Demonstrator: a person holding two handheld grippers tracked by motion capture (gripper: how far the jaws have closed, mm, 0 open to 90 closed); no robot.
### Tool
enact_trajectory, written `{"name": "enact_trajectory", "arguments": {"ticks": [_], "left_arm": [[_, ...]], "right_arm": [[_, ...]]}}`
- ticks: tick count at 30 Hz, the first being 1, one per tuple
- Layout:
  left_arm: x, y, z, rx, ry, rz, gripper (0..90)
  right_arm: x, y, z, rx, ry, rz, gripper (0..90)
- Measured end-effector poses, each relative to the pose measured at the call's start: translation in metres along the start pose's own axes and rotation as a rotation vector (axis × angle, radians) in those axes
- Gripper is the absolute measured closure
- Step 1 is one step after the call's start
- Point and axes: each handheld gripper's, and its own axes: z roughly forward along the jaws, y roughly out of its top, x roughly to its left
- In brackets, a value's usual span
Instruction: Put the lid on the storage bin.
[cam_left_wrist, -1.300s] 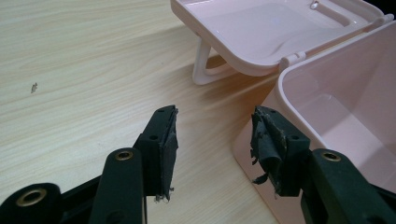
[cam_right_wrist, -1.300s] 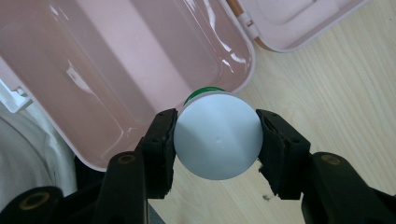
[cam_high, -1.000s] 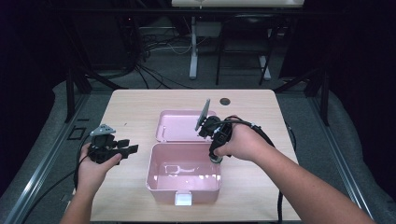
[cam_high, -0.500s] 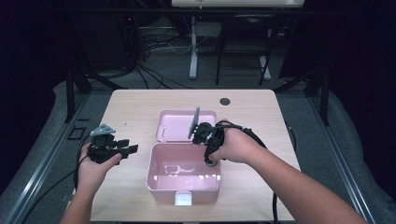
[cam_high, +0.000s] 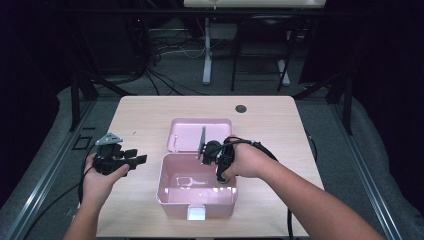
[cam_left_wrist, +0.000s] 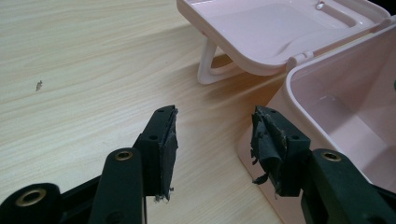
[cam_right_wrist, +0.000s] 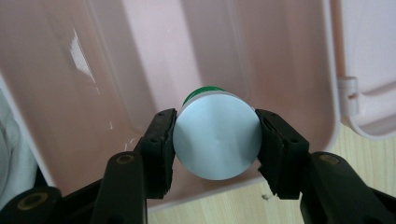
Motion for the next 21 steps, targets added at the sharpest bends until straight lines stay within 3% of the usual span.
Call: {"name": "enact_trajectory", "arguments": {"ticks": [12, 21], "left_arm": [[0.001, 0.0, 0.0, 0.003, 0.002, 0.001, 50.3], [0.002, -0.001, 0.0, 0.0, 0.004, -0.004, 50.2]], "right_arm": [[0.004, 0.001, 0.029, 0.018, 0.027, -0.043, 50.2], [0.004, 0.002, 0.04, 0.035, 0.024, -0.06, 50.2]]}}
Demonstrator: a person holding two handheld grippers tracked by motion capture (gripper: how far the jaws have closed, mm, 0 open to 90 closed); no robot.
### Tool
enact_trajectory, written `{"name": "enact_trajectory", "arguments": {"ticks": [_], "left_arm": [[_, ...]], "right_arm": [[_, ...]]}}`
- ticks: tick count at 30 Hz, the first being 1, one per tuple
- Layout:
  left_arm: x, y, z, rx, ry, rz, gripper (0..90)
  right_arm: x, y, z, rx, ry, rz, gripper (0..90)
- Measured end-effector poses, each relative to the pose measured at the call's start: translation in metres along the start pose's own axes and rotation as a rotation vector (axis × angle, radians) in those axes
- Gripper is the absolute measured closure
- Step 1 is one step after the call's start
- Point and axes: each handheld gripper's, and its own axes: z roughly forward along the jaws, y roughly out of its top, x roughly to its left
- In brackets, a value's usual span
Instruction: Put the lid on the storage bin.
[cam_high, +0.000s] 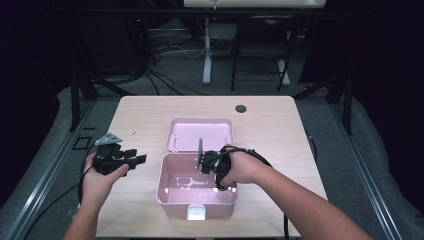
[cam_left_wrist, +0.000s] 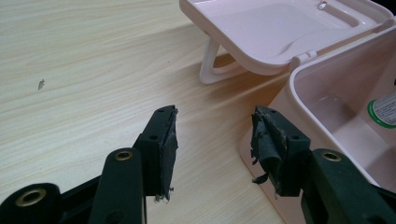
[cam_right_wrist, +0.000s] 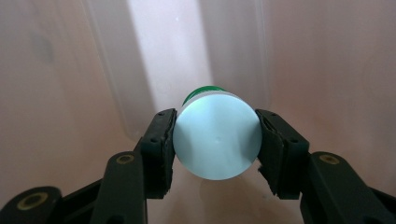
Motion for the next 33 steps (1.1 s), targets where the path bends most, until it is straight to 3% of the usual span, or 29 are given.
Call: {"name": "enact_trajectory", "arguments": {"ticks": [10, 18, 20, 33], "left_arm": [[0.001, 0.0, 0.0, 0.003, 0.0, 0.003, 50.3], [0.001, 0.0, 0.0, 0.002, 0.001, 0.002, 50.3], [0.001, 0.0, 0.0, 0.003, 0.001, 0.003, 50.3], [0.001, -0.001, 0.0, 0.002, 0.0, 0.002, 50.3]], "right_arm": [[0.001, 0.001, 0.012, 0.024, -0.015, -0.025, 50.3], [0.0, 0.0, 0.02, 0.029, 0.002, -0.024, 50.2], [-0.001, 0.0, 0.02, 0.011, 0.002, -0.027, 50.2], [-0.002, 0.003, 0.022, 0.03, -0.003, -0.037, 50.2]]}}
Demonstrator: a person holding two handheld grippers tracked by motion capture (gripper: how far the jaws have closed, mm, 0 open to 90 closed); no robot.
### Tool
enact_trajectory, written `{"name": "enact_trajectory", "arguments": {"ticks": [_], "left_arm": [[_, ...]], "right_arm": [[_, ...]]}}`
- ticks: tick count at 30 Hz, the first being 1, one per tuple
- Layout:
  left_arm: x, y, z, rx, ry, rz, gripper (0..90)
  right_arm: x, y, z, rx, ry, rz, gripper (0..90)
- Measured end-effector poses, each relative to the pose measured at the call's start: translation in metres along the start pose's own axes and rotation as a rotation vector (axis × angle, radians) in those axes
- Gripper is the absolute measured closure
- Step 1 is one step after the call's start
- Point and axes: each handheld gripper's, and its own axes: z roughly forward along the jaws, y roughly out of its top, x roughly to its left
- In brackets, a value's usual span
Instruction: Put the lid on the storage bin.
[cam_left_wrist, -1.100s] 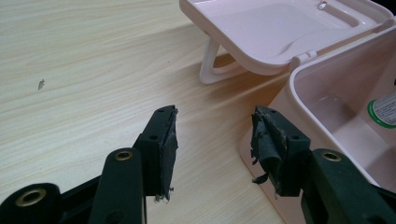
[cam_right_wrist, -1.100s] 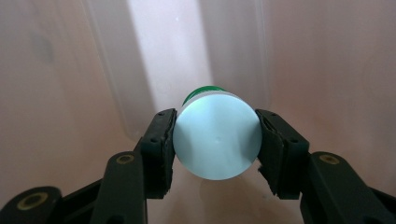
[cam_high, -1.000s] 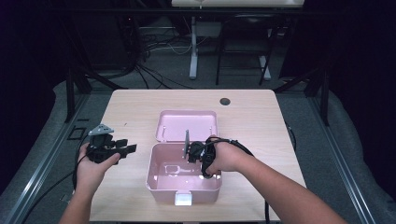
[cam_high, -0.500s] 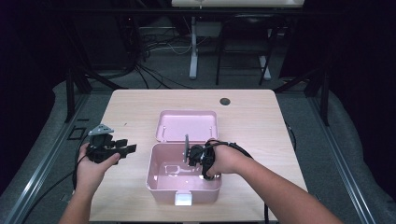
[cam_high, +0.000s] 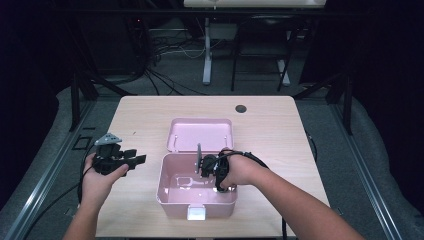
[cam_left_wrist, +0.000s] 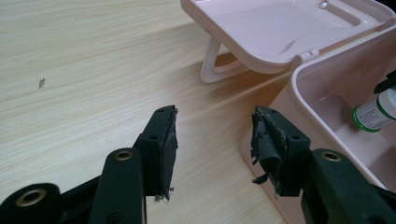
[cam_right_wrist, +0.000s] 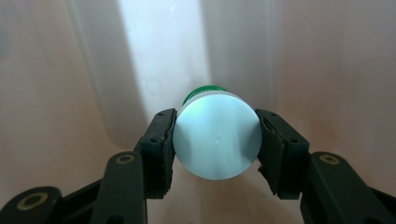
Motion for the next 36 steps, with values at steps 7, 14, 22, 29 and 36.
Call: {"name": "enact_trajectory", "arguments": {"ticks": [7, 14, 22, 29, 36], "left_arm": [[0.0, 0.0, 0.0, -0.001, -0.001, -0.001, 50.3], [0.001, 0.0, -0.001, -0.001, -0.001, -0.003, 50.3], [0.001, 0.0, 0.0, -0.002, 0.0, -0.008, 50.3], [0.002, -0.001, 0.0, 0.001, 0.001, -0.005, 50.3], [0.001, -0.001, 0.001, 0.001, 0.002, -0.008, 50.3]], "right_arm": [[0.003, 0.002, 0.001, 0.011, -0.02, -0.035, 50.2], [0.006, 0.005, 0.002, 0.014, -0.023, -0.041, 50.2], [0.006, 0.008, 0.01, 0.042, -0.02, -0.068, 50.2], [0.01, 0.01, 0.019, 0.081, -0.015, -0.087, 50.2], [0.009, 0.01, 0.021, 0.078, -0.016, -0.082, 50.1]]}}
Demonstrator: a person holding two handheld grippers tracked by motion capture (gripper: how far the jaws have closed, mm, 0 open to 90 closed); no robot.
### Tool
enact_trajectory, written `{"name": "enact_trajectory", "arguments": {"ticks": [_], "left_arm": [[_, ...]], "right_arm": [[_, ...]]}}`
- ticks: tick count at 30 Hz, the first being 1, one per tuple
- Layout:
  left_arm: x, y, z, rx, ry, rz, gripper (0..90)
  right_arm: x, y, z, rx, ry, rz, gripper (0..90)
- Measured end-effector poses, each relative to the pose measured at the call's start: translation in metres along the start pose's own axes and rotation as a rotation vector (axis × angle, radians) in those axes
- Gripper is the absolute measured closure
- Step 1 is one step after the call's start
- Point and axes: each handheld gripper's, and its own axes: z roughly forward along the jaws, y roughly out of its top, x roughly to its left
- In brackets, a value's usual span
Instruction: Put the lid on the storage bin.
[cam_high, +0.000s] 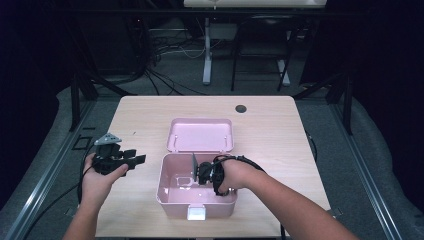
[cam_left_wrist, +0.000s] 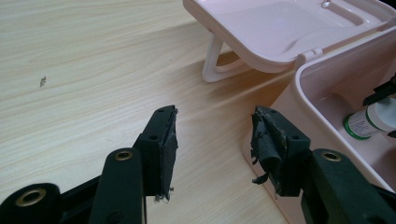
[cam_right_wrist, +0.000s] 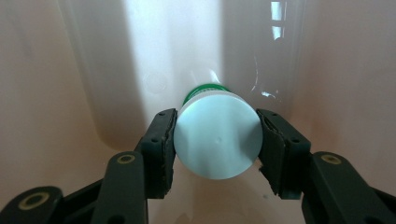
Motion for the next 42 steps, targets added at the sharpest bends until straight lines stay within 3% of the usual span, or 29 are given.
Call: {"name": "enact_trajectory", "arguments": {"ticks": [9, 14, 29, 36, 42], "left_arm": [[0.0, 0.0, 0.0, 0.0, -0.001, 0.004, 49.9], [0.0, 0.0, 0.001, -0.001, -0.002, 0.002, 49.8], [-0.002, 0.0, 0.003, -0.008, -0.002, 0.001, 50.3], [-0.004, 0.0, 0.004, -0.015, 0.001, 0.007, 53.7], [-0.004, 0.0, 0.003, -0.022, -0.006, -0.01, 55.6]], "right_arm": [[-0.001, 0.0, -0.001, 0.003, -0.003, 0.011, 46.8], [-0.001, -0.001, -0.005, -0.022, -0.003, 0.021, 46.5], [0.0, -0.027, -0.055, -0.22, -0.031, 0.124, 48.8], [-0.007, -0.046, -0.071, -0.307, -0.043, 0.216, 50.2], [-0.011, -0.059, -0.078, -0.349, -0.047, 0.273, 50.4]]}}
